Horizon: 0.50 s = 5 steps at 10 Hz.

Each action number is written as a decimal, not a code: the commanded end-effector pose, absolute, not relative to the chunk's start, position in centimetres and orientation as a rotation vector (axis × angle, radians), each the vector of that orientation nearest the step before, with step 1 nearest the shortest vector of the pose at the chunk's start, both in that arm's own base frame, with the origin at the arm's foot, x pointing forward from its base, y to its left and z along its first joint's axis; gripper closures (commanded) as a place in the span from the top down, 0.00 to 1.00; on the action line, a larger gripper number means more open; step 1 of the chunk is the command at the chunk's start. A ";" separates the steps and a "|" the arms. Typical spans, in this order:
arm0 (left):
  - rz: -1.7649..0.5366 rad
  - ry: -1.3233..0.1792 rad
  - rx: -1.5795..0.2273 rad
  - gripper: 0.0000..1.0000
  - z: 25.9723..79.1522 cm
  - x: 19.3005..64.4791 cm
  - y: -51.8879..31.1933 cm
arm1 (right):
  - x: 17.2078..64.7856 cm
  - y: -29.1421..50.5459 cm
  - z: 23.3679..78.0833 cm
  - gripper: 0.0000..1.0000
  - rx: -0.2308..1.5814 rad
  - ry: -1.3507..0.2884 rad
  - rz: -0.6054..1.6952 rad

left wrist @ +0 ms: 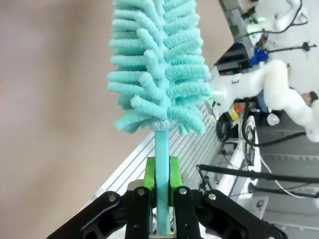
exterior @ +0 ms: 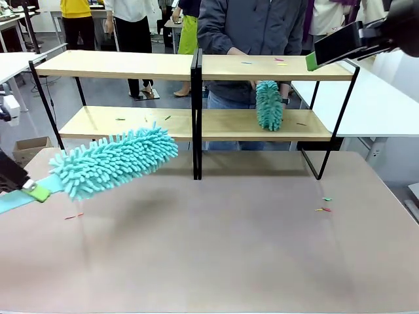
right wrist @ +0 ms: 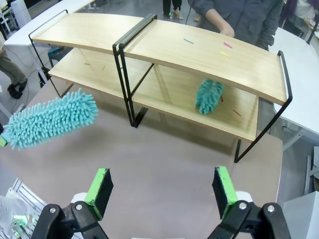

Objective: Clean the shelves.
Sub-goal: Clean another randomly selected level of the Shelf with the Duster.

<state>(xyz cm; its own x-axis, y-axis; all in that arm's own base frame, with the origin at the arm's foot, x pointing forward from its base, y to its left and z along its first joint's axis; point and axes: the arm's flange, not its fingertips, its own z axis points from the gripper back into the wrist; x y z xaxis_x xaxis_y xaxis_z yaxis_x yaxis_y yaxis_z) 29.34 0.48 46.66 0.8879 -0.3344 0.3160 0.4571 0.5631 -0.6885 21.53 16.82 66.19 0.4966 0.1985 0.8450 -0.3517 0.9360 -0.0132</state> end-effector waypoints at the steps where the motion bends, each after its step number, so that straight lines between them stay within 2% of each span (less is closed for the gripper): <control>1: -0.415 -0.209 -0.887 0.13 46.8 30.3 -1.4 | 21.5 16.8 66.1 1.00 0.171 -0.995 0.336; 5: -0.295 -0.386 -0.857 0.13 47.2 32.8 -4.6 | 21.5 16.8 66.1 1.00 0.171 -0.995 0.336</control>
<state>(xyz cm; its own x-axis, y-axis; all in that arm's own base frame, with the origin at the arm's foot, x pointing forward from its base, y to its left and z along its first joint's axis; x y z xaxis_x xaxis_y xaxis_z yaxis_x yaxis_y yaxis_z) 32.65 -2.54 48.14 0.8967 -0.1409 0.4197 0.4165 0.5899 -0.6918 21.53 16.82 66.19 0.4966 0.1985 0.8450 -0.3516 0.9360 -0.0132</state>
